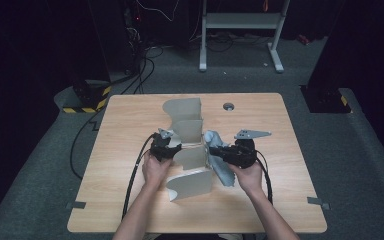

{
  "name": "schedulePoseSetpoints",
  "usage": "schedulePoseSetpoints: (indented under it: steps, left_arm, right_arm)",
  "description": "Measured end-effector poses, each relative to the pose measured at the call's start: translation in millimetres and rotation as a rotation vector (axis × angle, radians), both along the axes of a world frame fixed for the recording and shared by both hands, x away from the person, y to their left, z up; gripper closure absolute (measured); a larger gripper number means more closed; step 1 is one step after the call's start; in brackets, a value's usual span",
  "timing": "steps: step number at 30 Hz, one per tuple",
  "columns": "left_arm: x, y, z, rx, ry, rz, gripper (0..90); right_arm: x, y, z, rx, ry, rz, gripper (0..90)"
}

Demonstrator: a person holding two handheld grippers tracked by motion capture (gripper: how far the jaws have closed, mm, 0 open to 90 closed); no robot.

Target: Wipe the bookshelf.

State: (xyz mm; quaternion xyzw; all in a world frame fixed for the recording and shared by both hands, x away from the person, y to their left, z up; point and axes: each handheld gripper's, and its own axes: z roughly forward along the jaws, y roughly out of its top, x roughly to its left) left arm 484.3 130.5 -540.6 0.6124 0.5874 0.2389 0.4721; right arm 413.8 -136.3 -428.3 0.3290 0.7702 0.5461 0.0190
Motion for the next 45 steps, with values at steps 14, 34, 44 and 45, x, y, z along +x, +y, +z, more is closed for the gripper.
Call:
schedulePoseSetpoints:
  steps: [14,34,44,45]
  left_arm:
    - [0.1,-0.2,-0.1,-0.001,-0.001,0.001,34.6]
    - [0.0,-0.2,-0.1,-0.001,-0.001,0.002,34.7]
    - [-0.2,-0.2,-0.1,0.000,-0.001,0.003,34.8]
    - [-0.1,-0.4,-0.1,-0.003,-0.002,0.004,34.8]
  right_arm:
    - [-5.0,7.7,-40.3,-0.114,0.069,0.004,84.4]
    - [-5.0,0.7,-16.1,-0.026,0.019,-0.003,84.4]
    - [-24.2,3.1,4.1,-0.024,-0.057,0.033,84.3]
    - [-25.0,3.5,1.5,-0.026,-0.051,0.038,84.4]
